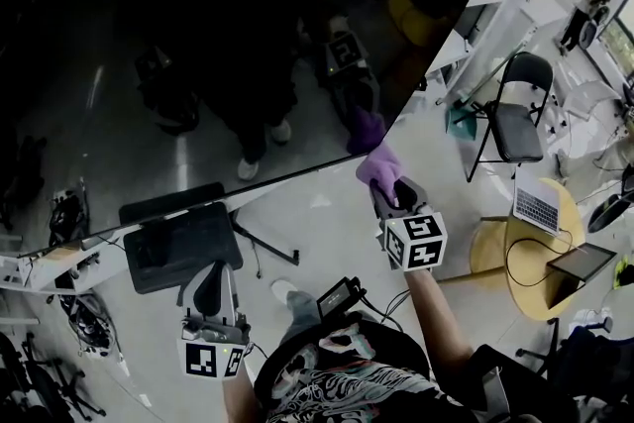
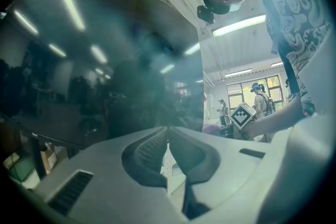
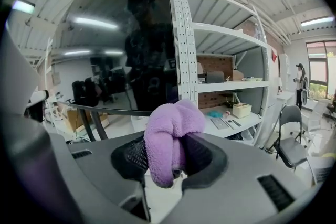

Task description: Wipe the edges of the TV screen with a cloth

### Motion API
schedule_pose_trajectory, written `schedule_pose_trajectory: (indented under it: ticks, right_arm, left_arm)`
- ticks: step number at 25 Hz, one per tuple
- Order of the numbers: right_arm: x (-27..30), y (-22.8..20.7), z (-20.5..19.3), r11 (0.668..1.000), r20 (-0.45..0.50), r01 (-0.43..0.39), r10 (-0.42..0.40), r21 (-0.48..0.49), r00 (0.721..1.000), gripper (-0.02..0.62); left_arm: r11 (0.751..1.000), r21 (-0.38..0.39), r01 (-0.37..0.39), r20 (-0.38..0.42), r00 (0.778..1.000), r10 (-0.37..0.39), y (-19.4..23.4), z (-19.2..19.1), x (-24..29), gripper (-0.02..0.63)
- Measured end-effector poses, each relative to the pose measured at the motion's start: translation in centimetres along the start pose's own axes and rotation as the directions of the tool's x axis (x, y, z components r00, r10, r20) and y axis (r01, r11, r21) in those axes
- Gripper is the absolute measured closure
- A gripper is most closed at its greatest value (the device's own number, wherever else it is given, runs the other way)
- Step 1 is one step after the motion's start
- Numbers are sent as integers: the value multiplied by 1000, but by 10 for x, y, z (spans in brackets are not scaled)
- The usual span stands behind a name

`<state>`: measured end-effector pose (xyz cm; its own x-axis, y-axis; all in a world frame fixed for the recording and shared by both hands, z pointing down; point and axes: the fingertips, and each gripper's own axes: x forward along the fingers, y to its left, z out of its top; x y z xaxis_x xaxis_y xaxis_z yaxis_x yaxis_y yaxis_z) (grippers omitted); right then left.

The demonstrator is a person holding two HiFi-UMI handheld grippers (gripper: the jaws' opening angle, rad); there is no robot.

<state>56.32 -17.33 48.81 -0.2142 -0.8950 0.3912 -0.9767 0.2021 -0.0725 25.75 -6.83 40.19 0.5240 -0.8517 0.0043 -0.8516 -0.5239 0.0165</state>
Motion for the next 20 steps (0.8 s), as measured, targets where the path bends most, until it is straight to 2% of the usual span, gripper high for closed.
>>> schedule_pose_trajectory:
  ticks: [12, 20]
  right_arm:
    - [10, 13, 6, 994, -14, -108, 107, -19, 994, 437]
    - [20, 19, 12, 984, -15, -174, 174, -35, 985, 437]
  left_arm:
    - [998, -32, -61, 2, 998, 61, -4, -7, -18, 581]
    - [993, -25, -112, -6, 994, 112, -7, -11, -18, 581]
